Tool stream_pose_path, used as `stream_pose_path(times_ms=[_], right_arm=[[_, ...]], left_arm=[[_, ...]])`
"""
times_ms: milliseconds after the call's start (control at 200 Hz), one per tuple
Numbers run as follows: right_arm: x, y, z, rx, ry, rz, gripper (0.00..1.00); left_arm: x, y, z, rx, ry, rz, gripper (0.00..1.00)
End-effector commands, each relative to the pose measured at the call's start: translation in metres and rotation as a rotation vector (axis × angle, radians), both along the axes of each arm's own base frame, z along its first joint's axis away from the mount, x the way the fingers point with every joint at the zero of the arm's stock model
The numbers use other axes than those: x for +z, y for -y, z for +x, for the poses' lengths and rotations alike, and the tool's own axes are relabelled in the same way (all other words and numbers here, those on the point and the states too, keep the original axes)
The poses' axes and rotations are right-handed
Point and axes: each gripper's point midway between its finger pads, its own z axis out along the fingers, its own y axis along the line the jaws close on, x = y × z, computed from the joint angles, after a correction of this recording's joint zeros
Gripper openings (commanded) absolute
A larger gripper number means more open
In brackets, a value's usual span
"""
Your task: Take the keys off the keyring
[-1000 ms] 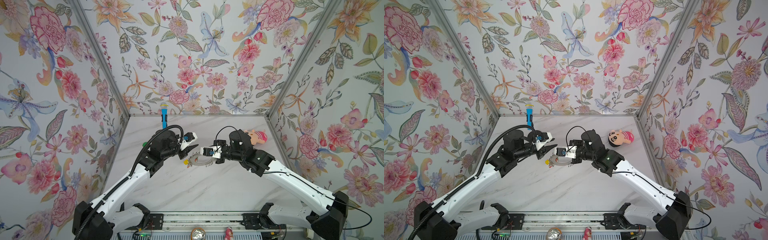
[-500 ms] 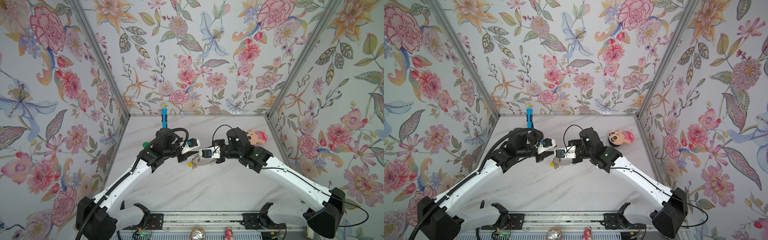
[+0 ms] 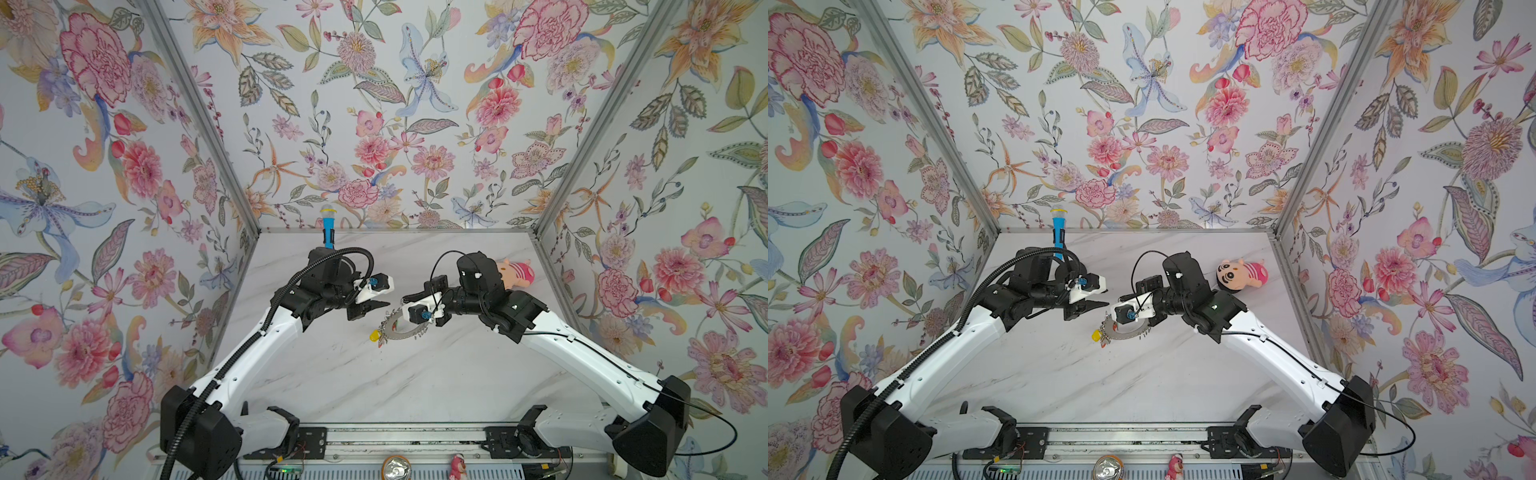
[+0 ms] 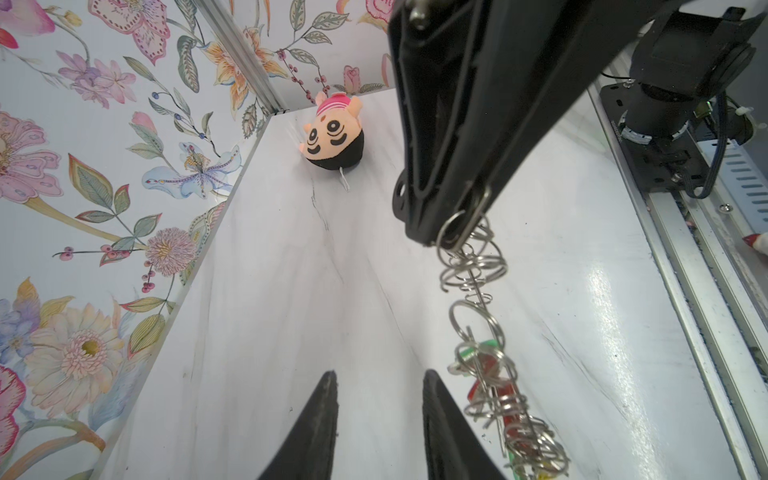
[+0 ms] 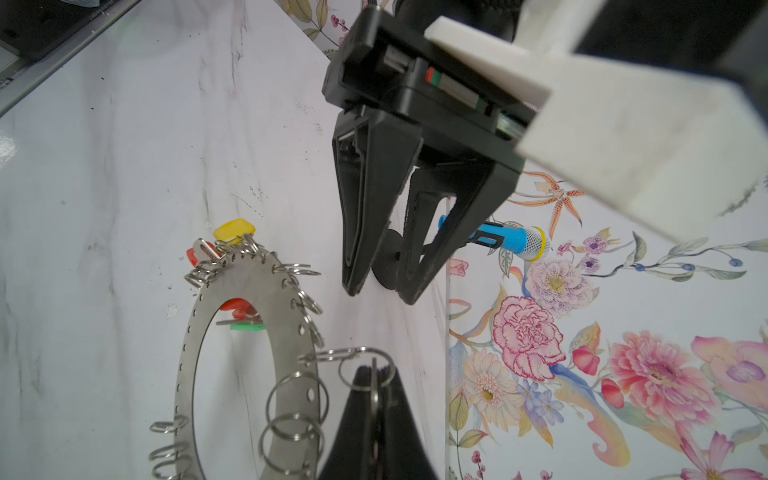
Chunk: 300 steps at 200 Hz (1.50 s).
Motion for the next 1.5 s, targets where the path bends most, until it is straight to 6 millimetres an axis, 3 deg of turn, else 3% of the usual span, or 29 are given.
stream_pose_path(times_ms=[0,746,1016,1346,1496], right_arm=[[0.017,-0.008,-0.009,0.100,-0.018,0.046,0.00],[0.021,-0.031,-0.006,0.212,0.008,0.077,0.00],[0.028,-0.033,-0.007,0.219,0.046,0.108,0.00],[0.032,-0.030,-0.003,0.192,0.091,0.117,0.00],[0.032,-0.027,-0.003,0.178,0.108,0.114,0.00]], left_arm=[[0.006,0.003,-0.009,-0.072,0.002,-0.017,0.36],[0.022,0.013,-0.038,-0.204,-0.036,-0.144,0.28],[0.013,0.011,-0.036,-0.170,-0.061,-0.126,0.22],[0.011,0.009,-0.031,-0.129,-0.068,-0.112,0.00],[0.013,0.007,-0.030,-0.117,-0.052,-0.113,0.00]])
